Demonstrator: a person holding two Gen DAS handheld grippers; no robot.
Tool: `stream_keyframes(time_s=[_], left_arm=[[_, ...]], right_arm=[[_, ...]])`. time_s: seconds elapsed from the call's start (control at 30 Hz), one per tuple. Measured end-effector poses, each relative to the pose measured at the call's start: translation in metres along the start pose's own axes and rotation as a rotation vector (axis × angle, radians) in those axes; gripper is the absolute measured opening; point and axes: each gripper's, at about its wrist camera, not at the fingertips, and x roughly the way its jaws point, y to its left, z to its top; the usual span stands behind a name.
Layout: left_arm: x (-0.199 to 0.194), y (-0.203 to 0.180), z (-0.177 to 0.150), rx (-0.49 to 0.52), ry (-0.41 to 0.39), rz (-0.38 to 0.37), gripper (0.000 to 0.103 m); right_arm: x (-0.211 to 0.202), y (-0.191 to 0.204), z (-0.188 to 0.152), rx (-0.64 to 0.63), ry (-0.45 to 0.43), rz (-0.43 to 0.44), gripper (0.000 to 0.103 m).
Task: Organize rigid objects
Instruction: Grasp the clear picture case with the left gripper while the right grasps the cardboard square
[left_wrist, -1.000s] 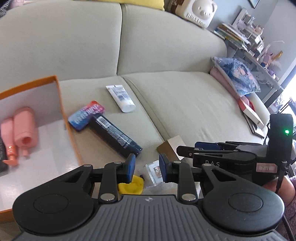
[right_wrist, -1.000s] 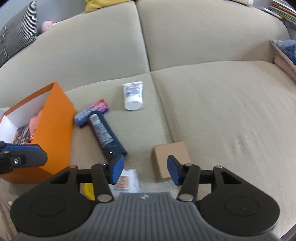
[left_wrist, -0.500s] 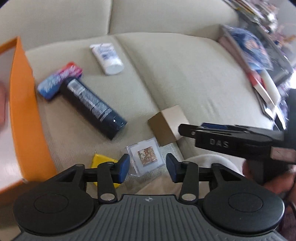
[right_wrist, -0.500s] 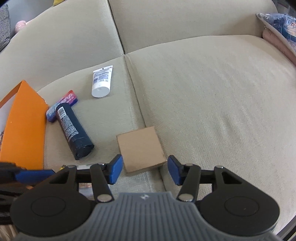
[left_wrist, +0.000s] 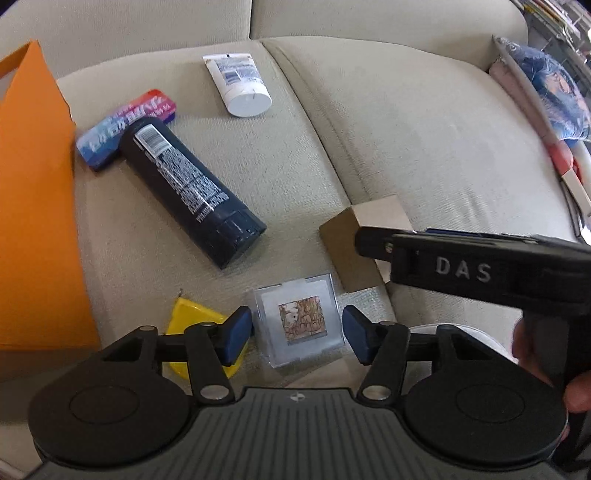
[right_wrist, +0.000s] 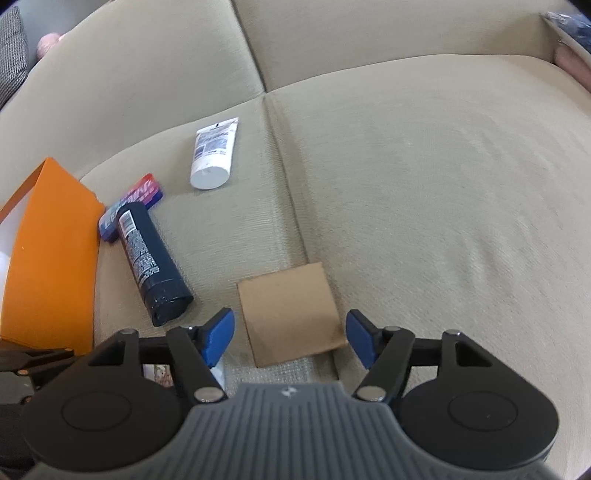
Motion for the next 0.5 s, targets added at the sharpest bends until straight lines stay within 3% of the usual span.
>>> stream_keyframes(time_s=[0.3,0.5], left_arm=[[-0.002,0.005,-0.002,-0.018,-0.006,-0.04,0.059],[-0.001,0.007,-0.002,0.002,-0.01,-0.052,0.058]], right_arm=[[0.024,0.0,0.014,-0.04,0.077,0.022,0.069],[0.019,0.007,0.009,-0.083,0.056,-0.007,0.064]])
